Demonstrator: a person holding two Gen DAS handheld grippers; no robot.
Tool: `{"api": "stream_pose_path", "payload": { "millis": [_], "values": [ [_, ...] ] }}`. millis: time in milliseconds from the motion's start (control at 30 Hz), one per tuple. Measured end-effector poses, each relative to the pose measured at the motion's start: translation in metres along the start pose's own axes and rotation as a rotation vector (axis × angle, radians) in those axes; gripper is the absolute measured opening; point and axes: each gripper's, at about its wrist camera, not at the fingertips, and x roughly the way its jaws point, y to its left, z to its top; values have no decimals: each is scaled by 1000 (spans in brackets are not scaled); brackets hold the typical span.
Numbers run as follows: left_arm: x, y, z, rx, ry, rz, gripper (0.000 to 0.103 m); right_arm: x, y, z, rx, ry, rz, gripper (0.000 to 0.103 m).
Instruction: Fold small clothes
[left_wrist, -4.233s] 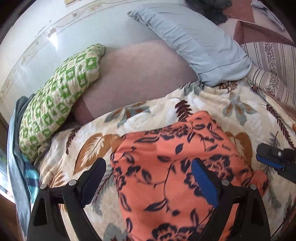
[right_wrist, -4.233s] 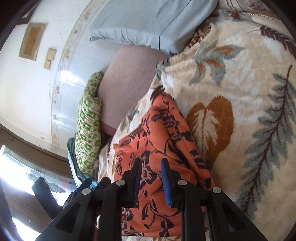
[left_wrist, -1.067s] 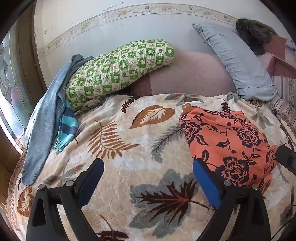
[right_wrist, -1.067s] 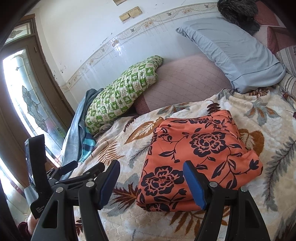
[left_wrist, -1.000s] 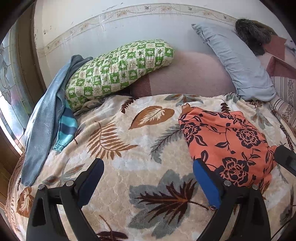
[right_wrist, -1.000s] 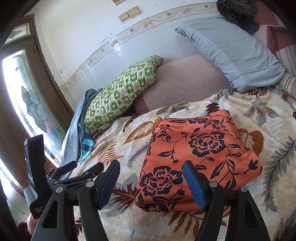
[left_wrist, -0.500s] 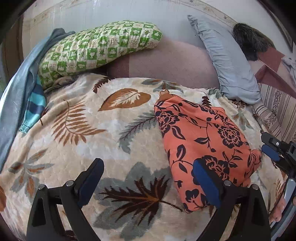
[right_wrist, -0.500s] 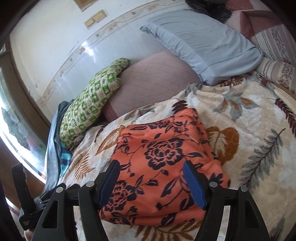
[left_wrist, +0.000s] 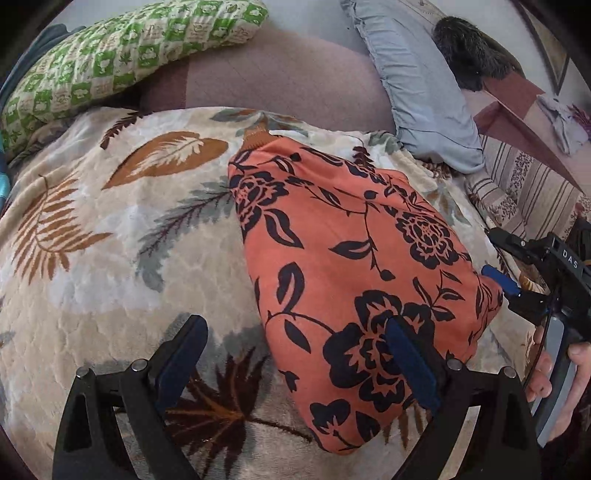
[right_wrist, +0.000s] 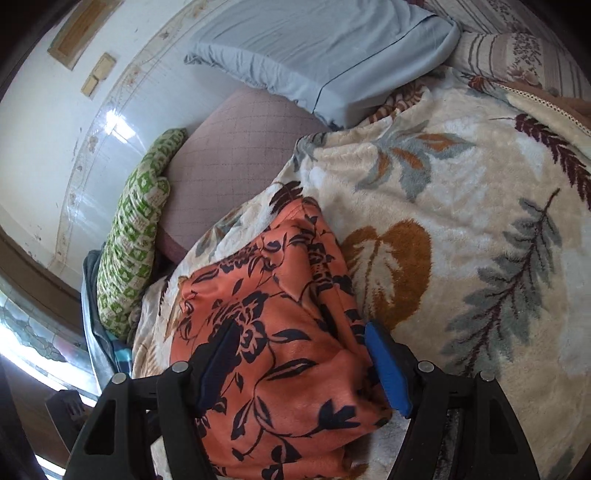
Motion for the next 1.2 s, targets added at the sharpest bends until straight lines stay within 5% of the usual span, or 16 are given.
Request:
{"api": "stream_pose_path", "payload": {
  "millis": [233, 433, 567, 667, 833, 1000, 1200],
  "values": [
    [4, 4, -2, -60, 6, -117, 97, 47, -23, -8, 131, 228, 99, 75],
    [9, 0, -3, -68, 8, -173, 94, 67, -15, -23, 170, 297, 184, 75],
    [11, -6, -6, -40, 4, -149, 84, 71, 1, -31, 109, 292, 162, 75],
    [7, -2, -5, -57, -11, -138, 65, 73, 17, -38, 42, 281, 132, 72],
    [-6, 6, -1, -56, -37, -120, 44, 66, 55, -52, -108, 234, 85, 51],
    [-43, 8, 6, -28, -115, -88, 41, 44, 102, -65, -293, 146, 66, 45],
    [-103, 7, -3, 46, -215, 3, 41, 18, 141, -86, -417, 71, 167, 45]
  ]
}}
